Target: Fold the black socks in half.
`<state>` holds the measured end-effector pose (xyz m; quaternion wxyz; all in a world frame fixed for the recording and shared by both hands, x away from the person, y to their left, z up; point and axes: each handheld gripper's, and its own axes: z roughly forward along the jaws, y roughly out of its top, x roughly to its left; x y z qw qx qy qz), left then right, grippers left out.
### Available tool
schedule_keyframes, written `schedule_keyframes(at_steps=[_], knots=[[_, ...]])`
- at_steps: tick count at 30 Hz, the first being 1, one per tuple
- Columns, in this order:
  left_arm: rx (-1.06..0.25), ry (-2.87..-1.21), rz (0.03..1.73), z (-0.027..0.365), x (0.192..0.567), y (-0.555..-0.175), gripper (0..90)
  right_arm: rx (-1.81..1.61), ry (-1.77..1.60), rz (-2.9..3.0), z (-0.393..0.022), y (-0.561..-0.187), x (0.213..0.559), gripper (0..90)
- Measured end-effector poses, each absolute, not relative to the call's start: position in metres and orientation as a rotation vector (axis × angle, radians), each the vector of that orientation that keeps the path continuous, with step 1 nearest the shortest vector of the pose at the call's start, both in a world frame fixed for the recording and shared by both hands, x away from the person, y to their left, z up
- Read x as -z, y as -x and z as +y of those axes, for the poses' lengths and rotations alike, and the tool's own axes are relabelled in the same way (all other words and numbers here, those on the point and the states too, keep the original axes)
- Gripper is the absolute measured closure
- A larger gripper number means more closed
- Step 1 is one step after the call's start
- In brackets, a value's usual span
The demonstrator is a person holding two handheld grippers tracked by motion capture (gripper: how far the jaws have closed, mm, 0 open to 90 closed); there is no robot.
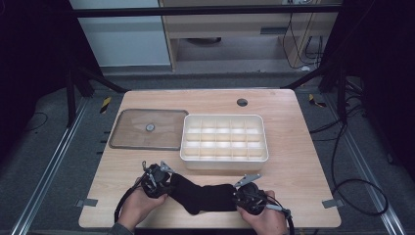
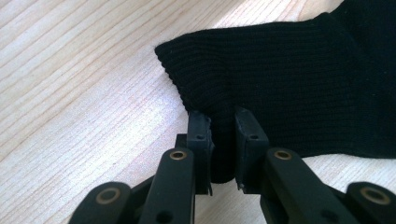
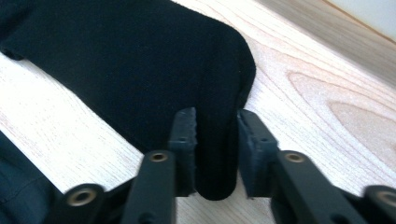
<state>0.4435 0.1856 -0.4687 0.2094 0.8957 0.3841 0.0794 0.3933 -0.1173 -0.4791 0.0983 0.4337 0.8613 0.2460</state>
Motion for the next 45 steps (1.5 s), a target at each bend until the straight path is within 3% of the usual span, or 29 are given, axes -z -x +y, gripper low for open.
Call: schedule_keyframes(at_steps=[7, 45], knots=[[-0.212, -2.483, 1.050, 0.190, 0.462, -0.443, 79.2, -0.699, -1.235, 2.561, -0.114, -0.392, 0.478, 77.0], [-0.228, -2.434, 0.956, 0.188, 0.413, -0.439, 79.5, -0.761, -1.230, 2.559, -0.102, -0.391, 0.480, 76.5]])
